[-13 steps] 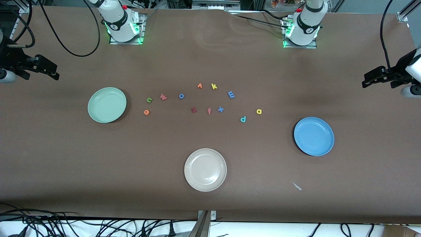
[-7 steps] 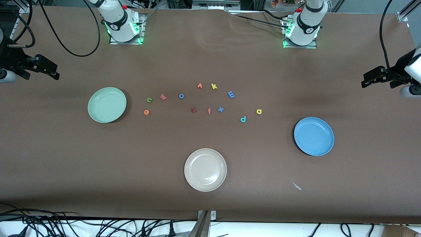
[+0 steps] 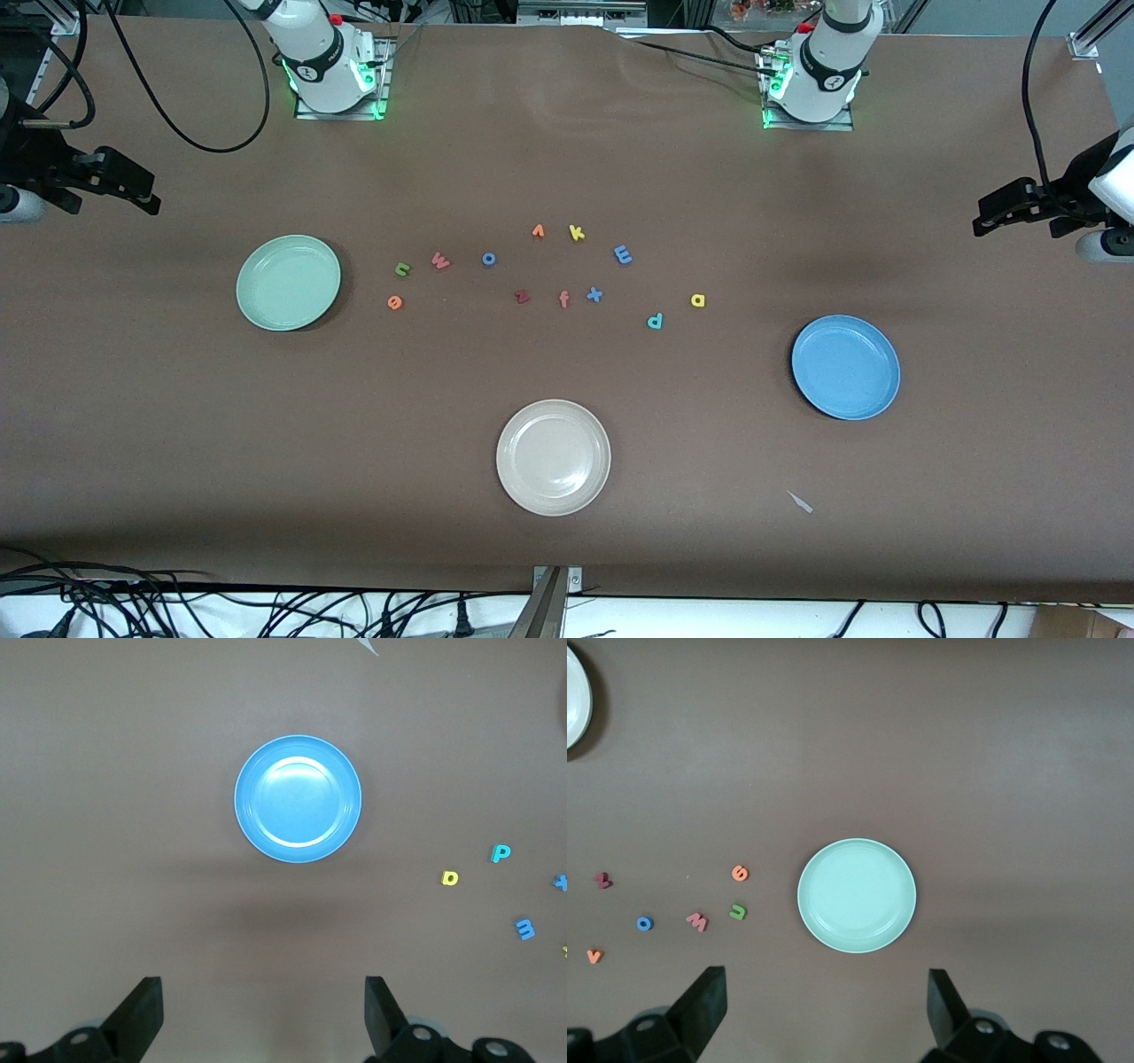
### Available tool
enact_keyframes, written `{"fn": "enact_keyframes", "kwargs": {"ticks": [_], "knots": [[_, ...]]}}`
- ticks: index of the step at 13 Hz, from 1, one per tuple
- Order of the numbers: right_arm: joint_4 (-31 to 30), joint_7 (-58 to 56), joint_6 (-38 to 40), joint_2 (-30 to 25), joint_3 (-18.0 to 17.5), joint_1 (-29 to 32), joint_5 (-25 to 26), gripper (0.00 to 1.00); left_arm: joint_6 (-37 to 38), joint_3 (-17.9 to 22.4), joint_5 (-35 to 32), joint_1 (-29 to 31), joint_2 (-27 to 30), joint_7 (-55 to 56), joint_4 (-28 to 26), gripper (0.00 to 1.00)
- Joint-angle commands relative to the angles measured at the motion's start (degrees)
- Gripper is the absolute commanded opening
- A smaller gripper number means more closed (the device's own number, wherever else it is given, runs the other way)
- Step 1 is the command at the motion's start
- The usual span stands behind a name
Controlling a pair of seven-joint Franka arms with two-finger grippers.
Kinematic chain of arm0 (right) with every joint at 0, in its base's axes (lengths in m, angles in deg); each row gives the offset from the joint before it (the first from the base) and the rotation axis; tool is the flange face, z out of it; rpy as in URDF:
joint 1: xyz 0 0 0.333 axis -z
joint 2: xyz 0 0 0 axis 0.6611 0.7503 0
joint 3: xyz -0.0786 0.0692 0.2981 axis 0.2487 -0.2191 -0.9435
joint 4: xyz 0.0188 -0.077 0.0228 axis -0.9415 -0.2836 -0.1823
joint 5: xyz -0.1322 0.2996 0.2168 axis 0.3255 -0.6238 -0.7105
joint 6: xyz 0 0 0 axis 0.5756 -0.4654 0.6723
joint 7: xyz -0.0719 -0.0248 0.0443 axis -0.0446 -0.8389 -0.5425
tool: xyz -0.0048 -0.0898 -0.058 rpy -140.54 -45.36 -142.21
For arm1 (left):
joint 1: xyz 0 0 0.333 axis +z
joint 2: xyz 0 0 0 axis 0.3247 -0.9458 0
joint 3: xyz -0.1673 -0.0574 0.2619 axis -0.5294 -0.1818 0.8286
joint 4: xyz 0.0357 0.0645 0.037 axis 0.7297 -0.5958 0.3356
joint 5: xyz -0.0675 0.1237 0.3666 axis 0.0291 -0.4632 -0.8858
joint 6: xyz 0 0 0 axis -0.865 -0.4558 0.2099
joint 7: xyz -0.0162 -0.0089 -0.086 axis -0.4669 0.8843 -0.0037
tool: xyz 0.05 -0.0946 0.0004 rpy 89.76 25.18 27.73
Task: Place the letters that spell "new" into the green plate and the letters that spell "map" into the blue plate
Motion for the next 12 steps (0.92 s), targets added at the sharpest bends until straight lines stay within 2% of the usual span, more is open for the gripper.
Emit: {"fn": "enact_keyframes", "kwargs": {"ticks": [1,4,6,8,10,12], "knots": [[0.4,0.5,1.0,-0.2,0.0,0.0,0.0,1.00,0.5,0.0,1.4,0.1,-0.3,-1.4,0.9,1.00],[0.4,0.5,1.3,-0.2,-0.1,0.0,0.0,1.00,0.5,0.0,1.4,0.1,-0.3,-1.4,0.9,1.00],[0.3,0.5,4.9,0.8,-0.2,-0.1,0.0,1.00,0.5,0.0,1.5,0.1,-0.3,-1.4,0.9,1.00],[-1.9,0.6,4.9,1.6,-0.5,-0.7,-0.1,1.00,0.5,0.0,1.5,0.2,-0.3,-1.4,0.9,1.00],[-6.4,1.7,-1.0,2.4,-1.2,-1.4,-0.2,1.00,0.2,0.0,1.5,0.1,-0.4,-1.1,0.9,1.00],[-14.2,10.8,-12.4,2.4,-4.9,-3.2,-0.1,1.00,0.3,0.0,1.6,-0.1,-2.6,-0.6,1.0,1.00]]}}
